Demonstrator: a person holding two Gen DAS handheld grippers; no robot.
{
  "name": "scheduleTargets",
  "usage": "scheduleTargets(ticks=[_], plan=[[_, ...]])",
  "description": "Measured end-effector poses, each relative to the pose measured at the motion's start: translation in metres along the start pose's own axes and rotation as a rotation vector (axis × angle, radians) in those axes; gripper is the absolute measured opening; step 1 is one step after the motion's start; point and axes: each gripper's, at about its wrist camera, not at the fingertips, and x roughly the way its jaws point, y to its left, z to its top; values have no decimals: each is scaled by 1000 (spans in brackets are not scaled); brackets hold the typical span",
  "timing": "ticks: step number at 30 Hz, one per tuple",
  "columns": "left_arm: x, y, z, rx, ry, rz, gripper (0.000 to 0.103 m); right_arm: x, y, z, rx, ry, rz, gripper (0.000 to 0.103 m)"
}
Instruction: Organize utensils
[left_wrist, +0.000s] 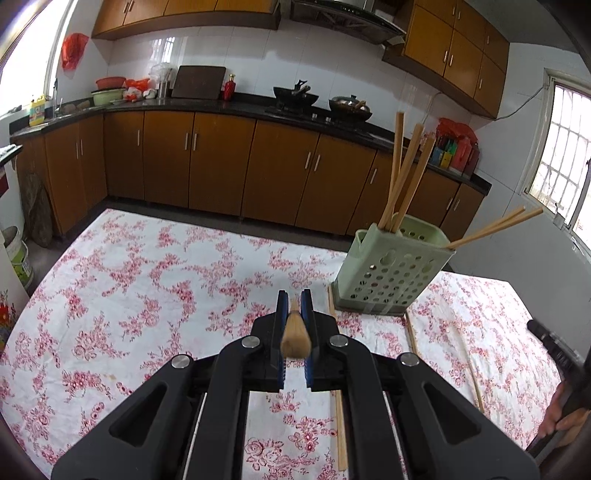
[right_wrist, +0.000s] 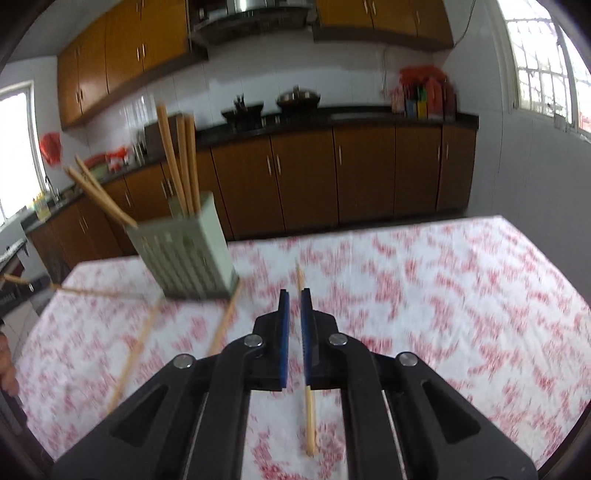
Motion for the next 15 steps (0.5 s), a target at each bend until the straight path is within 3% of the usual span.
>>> scheduleTargets(ticks=[5,8,11,15], plan=[[0,-2,3,3,-10,-2,7,-6,-2,16,-4,-33,-7,3],[0,-1,1,-1,-9,-4,7,10,-5,2,-18,66,11,6],[0,-1,0,-4,-6,-8,7,30,-8,-27,-35,171,-18,17],[0,-1,0,-1,-4,-9,7,57,-22,-59,-30,276,-60,17]])
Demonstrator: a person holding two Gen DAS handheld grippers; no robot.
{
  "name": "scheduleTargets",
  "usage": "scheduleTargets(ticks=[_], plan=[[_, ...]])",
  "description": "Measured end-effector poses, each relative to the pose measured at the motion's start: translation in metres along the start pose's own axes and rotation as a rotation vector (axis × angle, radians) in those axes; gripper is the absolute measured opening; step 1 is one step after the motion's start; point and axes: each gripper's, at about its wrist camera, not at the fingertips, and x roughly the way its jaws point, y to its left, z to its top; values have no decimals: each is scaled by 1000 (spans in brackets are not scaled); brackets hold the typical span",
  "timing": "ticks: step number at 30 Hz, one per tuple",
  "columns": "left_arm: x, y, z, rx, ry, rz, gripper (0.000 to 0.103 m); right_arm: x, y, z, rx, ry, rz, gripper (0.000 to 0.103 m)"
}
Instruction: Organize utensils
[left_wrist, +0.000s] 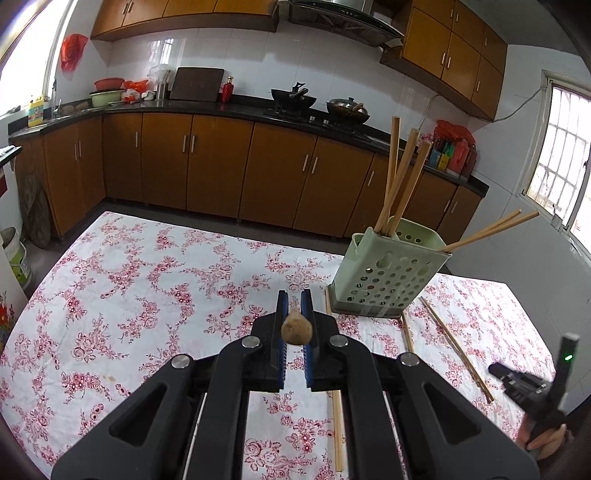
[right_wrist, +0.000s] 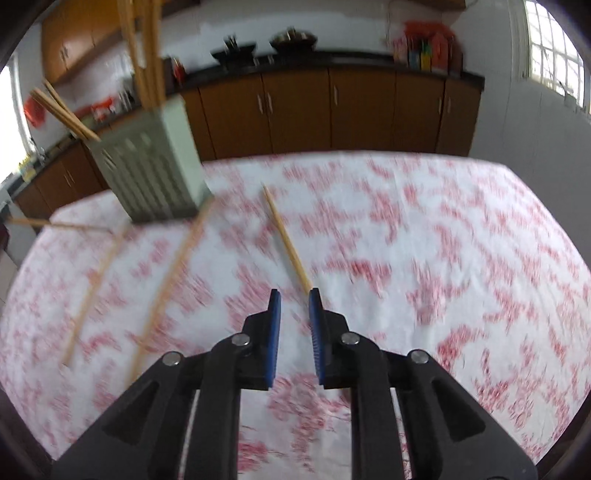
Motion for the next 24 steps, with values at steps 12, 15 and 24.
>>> scheduleTargets(ticks=[12,15,24], plan=[[1,0,0,-3,2,1,7,20,-10,-20,-62,84,-23,23],[3,1,0,-2,5,-3,7,21,-6,-17,-53,97,16,8],[2,6,-2,-10,10,-8,7,13,2,-25,-76,91,15,13]])
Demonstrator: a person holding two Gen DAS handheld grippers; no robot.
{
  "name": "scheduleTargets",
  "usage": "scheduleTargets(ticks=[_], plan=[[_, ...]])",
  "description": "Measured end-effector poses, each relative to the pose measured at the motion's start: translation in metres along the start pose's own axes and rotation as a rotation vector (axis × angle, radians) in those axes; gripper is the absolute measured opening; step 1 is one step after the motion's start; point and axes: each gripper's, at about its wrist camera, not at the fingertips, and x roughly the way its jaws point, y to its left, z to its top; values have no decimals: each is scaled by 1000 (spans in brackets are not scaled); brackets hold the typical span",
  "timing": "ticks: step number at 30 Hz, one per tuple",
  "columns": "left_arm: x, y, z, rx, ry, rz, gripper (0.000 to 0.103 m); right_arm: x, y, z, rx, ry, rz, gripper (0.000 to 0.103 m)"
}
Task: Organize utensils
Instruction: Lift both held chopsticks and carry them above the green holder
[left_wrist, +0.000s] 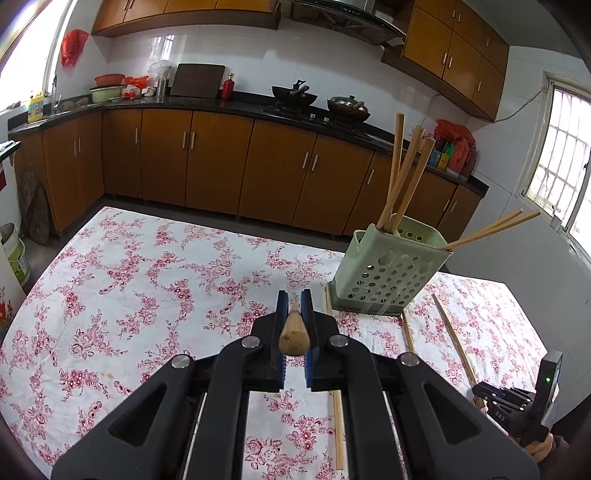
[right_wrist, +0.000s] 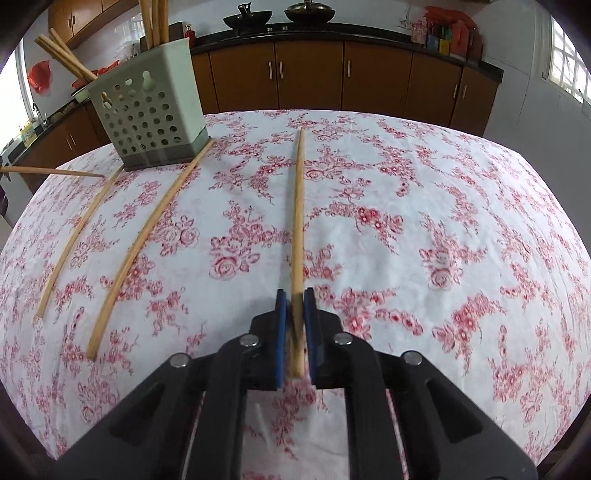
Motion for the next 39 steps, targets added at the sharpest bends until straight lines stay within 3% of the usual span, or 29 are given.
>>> scheduleTargets(ticks=[8,17,24,34,39], plan=[[-1,0,0,-1,-2,-2,7,-15,1,-4,7,-44,4,7],[-3,-3,1,5,-10,-4,7,-93,-5,37,59,-338,57,8],[-4,-5,2,8,-14,-7,7,-118,-8,54,92,-454,75,8],[-11,-9,7,16,-46,5,7,-142,-3,77,101,-544,74,7],[-25,-14,16,30,-70,-18,7,-168,3,91,91,-554,167,7]])
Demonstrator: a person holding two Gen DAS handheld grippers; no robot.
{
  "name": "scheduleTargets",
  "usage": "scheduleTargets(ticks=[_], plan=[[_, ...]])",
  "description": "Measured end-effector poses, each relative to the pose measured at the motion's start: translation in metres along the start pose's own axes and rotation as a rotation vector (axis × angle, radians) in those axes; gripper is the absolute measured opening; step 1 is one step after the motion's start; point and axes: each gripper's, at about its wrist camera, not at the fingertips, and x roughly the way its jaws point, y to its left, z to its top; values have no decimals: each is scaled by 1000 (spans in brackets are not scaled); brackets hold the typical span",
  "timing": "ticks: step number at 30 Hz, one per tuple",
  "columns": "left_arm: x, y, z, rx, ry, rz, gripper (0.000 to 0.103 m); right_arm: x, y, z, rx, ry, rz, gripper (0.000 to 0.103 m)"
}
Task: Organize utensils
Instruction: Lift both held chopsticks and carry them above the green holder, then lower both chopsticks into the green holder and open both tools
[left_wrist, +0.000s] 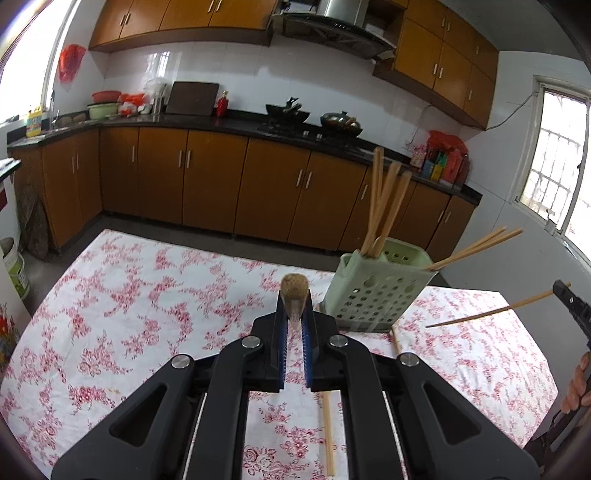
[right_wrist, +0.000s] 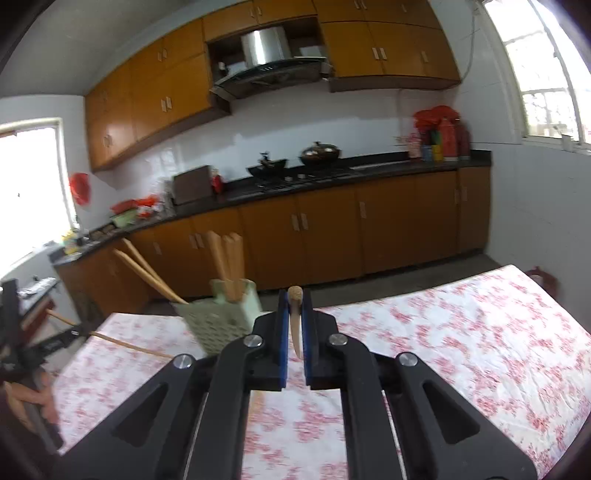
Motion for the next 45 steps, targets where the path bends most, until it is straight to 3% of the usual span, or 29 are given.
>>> scheduleTargets(ticks=[7,11,17,21,35,41,45], plan=[[-36,-24,23,42,-54,-107,7,-21,26,34,-16,1,198,7],[-56,-39,39,59,-97,-167,7,-29,30,51,9,-35,254,7],[-57,-66,70,81,-182,-171,7,-17,41,75,9,-109,213,7],[-41,-82,84,90,-208,-149,7,8,52,83,-30,-93,162,7],[39,-98,70,116,-65,-66,7,81,54,66,-43,59,131,7],[56,-91,65,83,-11,-78,7,93,55,62,-33,80,119,11],[49,-88,68,70,-25,-98,8,84,54,66,-24,48,106,17]])
